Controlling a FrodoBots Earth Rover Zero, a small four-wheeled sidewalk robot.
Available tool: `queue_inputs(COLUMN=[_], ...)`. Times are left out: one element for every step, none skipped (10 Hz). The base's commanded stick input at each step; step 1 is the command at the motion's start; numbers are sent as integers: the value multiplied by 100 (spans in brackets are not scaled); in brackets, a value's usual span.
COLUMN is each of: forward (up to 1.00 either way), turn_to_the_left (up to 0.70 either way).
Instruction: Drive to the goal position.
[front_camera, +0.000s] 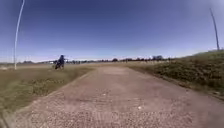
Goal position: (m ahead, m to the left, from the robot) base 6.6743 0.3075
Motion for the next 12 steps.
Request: queue_inputs(forward=[100, 100, 100, 100, 100, 100, 100, 100, 100, 100, 100, 100], turn_to_the_left=[0, 0, 0, 0, 0, 0, 0, 0, 0, 0, 0, 0])
